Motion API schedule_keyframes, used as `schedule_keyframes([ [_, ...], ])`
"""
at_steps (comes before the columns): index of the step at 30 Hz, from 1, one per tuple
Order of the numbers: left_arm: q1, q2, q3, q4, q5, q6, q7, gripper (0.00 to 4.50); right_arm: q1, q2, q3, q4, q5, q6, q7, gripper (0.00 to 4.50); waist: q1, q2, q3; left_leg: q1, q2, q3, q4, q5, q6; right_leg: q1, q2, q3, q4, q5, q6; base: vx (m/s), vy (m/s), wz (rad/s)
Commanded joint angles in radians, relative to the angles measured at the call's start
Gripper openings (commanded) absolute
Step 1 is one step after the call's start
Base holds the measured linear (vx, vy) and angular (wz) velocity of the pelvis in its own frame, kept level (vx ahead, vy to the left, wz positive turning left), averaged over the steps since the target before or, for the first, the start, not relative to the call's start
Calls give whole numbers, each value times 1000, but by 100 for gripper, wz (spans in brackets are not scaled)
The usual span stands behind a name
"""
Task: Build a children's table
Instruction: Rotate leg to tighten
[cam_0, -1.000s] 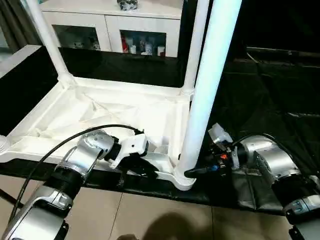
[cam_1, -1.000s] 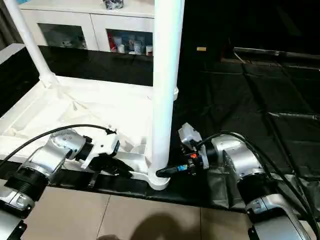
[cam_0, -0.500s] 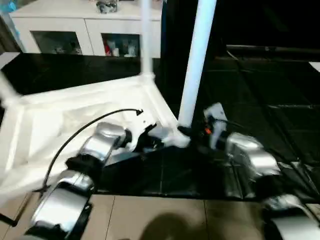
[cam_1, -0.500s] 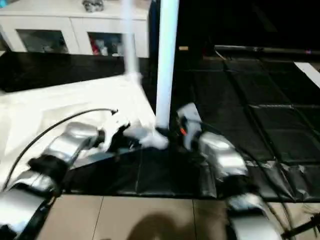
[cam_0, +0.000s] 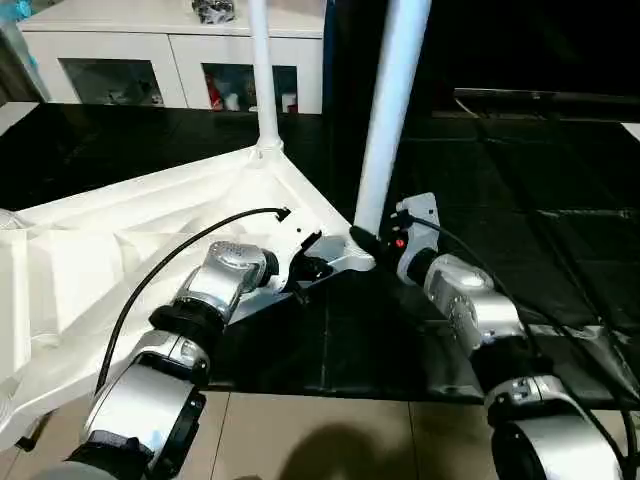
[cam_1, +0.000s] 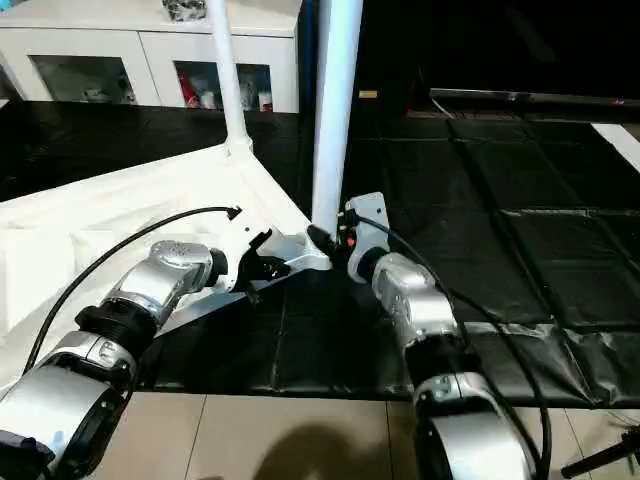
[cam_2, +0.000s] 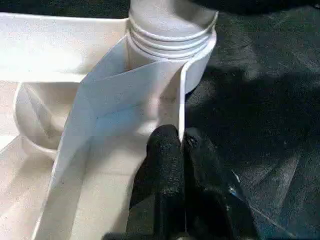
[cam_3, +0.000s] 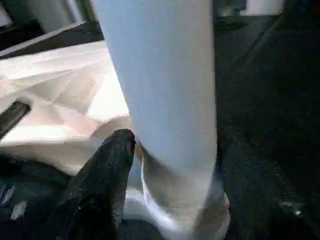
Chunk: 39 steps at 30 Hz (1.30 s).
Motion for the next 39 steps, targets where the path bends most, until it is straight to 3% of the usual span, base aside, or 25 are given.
schedule_keyframes([
  [1, 6, 16, 9, -19, -4, -35, -18, 0, 17, 1, 32, -6, 12, 12, 67, 318, 9, -8, -61, -6, 69, -31, -64, -45, 94, 65, -122, 75, -72, -61, -182, 0, 0, 0],
  [3, 29, 44, -8, -37, 0, -59, -70, 0, 28, -40, 34, -22, 14, 5, 136, 327, 7, -10, -64, -10, 69, -31, -62, -29, 103, 69, -125, 73, -70, -52, -183, 0, 0, 0],
  [8, 84, 121, -55, -94, 5, -113, -228, 0, 47, -145, 56, -72, 35, -10, 351, 370, 12, -8, -63, -9, 74, -27, -58, -20, 126, 61, -120, 69, -68, -38, -187, 0, 0, 0],
  [12, 122, 185, -107, -144, 6, -187, -390, 0, 43, -222, 99, -93, 28, -43, 536, 405, 27, -9, -63, -3, 77, -25, -59, -44, 120, 57, -122, 70, -70, -71, -185, 0, 0, 0],
  [14, 139, 207, -123, -174, -7, -204, -463, 0, 40, -252, 122, -111, 40, -38, 647, 414, 32, -7, -64, -3, 81, -27, -59, -35, 123, 56, -121, 69, -63, -45, -190, 0, 0, 0],
  [18, 162, 225, -136, -226, -32, -212, -543, 0, 33, -273, 156, -126, 45, -44, 768, 414, 47, -8, -62, 1, 84, -26, -60, -49, 120, 51, -123, 70, -65, -71, -192, 0, 0, 0],
  [19, 166, 231, -142, -239, -35, -216, -565, 0, 29, -276, 167, -126, 44, -46, 799, 414, 46, -14, -61, 0, 84, -25, -61, -49, 120, 51, -123, 70, -66, -77, -191, 0, 0, 0],
  [23, 180, 258, -172, -285, -36, -248, -636, 0, 9, -273, 223, -109, 41, -58, 923, 414, 54, -12, -61, 0, 84, -26, -62, -49, 114, 50, -124, 70, -66, -96, -188, 0, 0, 0],
  [24, 182, 261, -174, -293, -38, -253, -647, 0, 5, -269, 235, -104, 40, -60, 945, 388, 56, -14, -60, 2, 85, -26, -63, -50, 109, 48, -122, 70, -66, -100, -190, 0, 0, 0],
  [27, 186, 263, -176, -313, -44, -252, -665, 0, 0, -263, 256, -100, 41, -56, 971, 380, 64, -15, -61, 3, 86, -26, -63, -40, 103, 48, -124, 71, -63, -87, -192, 0, 0, 0],
  [33, 208, 280, -209, -393, -51, -245, -719, 0, -23, -264, 357, -90, 74, -64, 977, 337, 68, -20, -62, 4, 85, -26, -63, -31, 99, 48, -124, 72, -59, -64, -197, 0, 0, 0],
  [39, 210, 283, -212, -401, -45, -246, -724, 0, -33, -273, 395, -90, 102, -55, 977, 283, 67, -20, -60, 2, 85, -26, -64, -46, 90, 49, -122, 72, -62, -92, -188, 0, 0, 0],
])
